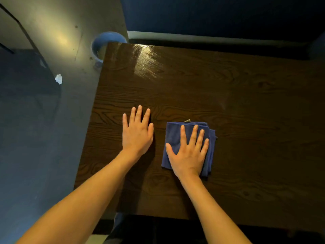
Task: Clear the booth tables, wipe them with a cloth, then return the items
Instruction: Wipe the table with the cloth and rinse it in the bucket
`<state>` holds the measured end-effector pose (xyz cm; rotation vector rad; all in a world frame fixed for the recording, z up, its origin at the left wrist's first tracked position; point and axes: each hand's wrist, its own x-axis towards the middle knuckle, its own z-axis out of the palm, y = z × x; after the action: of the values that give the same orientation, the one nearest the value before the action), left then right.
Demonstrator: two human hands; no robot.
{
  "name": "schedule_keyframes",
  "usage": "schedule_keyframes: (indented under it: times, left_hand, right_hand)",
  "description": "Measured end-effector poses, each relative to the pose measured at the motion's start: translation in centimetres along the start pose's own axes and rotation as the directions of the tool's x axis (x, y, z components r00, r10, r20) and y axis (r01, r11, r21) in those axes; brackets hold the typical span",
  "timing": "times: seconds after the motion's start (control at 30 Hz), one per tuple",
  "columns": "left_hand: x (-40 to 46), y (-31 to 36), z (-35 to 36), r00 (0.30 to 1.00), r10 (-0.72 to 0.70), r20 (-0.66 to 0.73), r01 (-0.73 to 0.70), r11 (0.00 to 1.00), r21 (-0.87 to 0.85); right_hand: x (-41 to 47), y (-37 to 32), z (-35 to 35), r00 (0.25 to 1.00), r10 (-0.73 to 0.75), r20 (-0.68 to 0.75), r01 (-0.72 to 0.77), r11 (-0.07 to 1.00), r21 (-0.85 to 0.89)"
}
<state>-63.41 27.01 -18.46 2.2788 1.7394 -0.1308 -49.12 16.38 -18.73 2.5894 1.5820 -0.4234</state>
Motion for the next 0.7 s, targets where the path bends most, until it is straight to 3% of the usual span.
schedule_keyframes:
  times: [0.1, 0.3, 0.4, 0.53, 0.6, 0.7]
  left_hand:
    - [1.8, -1.7, -0.7, 0.999, -0.039, -0.025, 0.038, 0.999, -0.037]
    - [5.1, -5.0, -3.0, 0.990, -0.107, -0.090, 0.093, 0.985, -0.147]
    - [6.6, -6.6, -3.8, 0.991, -0.102, -0.091, 0.084, 0.978, -0.190]
    - [8.1, -7.5, -4.3, 0.997, -0.037, -0.060, 0.025, 0.983, -0.181]
    - [9.0, -8.3, -4.6, 0.998, -0.041, -0.047, 0.032, 0.983, -0.180]
    - [10.7, -9.8, -5.0, 0.998, -0.052, -0.038, 0.046, 0.987, -0.154]
  right_hand:
    - [4.0, -1.4, -0.8, 0.998, -0.052, 0.019, 0.053, 0.998, -0.034]
    - [12.7, -9.0, -2.8, 1.000, -0.013, 0.018, 0.013, 1.000, 0.006]
    - [11.6, -11.2, -2.0, 0.985, -0.170, 0.013, 0.170, 0.985, -0.005]
    - [9.6, -8.3, -1.5, 0.930, -0.367, 0.003, 0.367, 0.930, -0.011]
    - [10.2, -7.0, -1.6, 0.934, -0.357, 0.006, 0.357, 0.934, -0.028]
    - [13.5, -7.6, -2.2, 0.980, -0.185, -0.068, 0.183, 0.982, -0.035]
